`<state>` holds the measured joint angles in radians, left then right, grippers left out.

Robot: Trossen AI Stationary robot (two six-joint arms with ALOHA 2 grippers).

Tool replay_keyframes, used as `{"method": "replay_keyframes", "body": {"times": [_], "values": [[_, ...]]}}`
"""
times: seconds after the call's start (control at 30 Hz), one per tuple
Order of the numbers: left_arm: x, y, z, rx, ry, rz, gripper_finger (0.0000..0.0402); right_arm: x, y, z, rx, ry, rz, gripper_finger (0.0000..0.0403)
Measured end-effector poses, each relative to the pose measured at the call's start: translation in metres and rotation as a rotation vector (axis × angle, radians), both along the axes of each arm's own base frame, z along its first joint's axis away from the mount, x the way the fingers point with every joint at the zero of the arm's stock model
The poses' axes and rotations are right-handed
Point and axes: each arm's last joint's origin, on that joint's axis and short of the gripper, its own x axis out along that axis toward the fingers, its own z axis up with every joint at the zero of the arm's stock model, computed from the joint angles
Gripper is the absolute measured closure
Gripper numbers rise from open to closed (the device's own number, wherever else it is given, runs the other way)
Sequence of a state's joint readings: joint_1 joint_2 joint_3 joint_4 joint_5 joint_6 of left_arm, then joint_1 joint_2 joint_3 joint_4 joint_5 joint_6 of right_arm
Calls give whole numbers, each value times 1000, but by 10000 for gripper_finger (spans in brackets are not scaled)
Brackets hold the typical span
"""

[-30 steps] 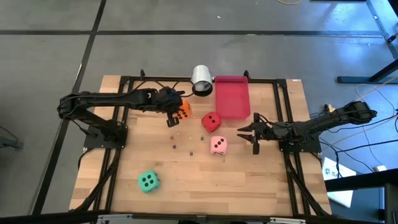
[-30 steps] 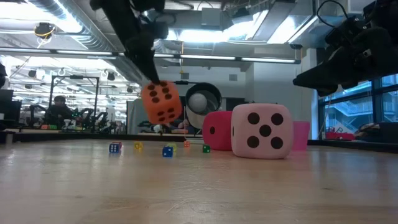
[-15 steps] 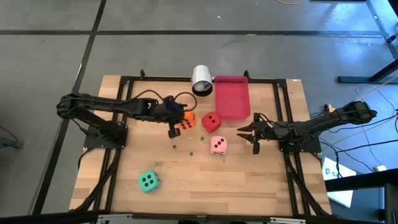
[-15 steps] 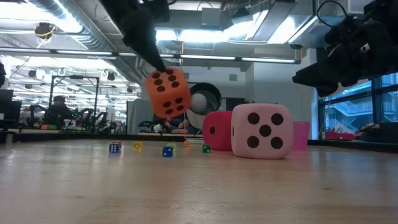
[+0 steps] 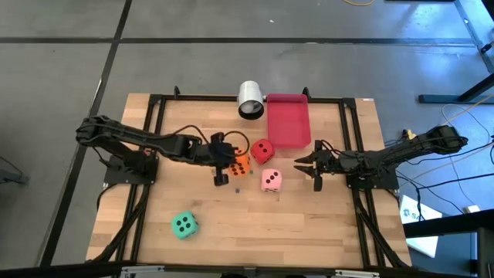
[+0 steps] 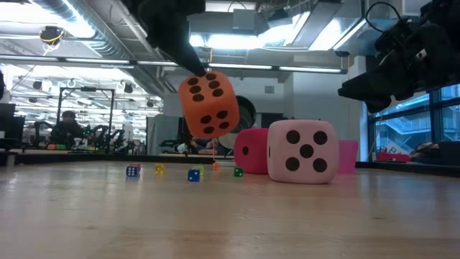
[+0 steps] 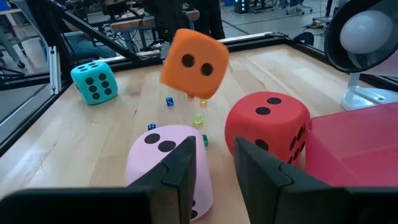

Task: Pick & Place Dice
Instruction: Put the big orange dice into the red bin

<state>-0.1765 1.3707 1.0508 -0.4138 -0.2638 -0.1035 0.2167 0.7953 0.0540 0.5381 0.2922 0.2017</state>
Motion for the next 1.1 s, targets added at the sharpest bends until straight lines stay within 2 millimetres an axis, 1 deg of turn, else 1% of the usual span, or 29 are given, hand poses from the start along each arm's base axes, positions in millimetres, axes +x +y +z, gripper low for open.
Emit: {"method": "replay_keyframes", "body": {"times": [0.2,0.47,0.57,0.67,0.9,1.1], "values": [[8,-18,-7,-14,-26,-46,400,0,0,0,3,-1,-6,294],[20,-32,-21,-53,-18,-90,400,0,0,0,24,-2,-12,294],[25,-34,-29,-75,-4,-104,401,0,0,0,24,-2,-11,294],[28,-34,-32,-82,-1,-110,401,0,0,0,24,-2,-11,294],[28,-34,-32,-80,-7,-107,401,0,0,0,24,-2,-11,294],[30,-32,-27,8,-35,-81,400,0,0,0,24,-4,-11,294]]}}
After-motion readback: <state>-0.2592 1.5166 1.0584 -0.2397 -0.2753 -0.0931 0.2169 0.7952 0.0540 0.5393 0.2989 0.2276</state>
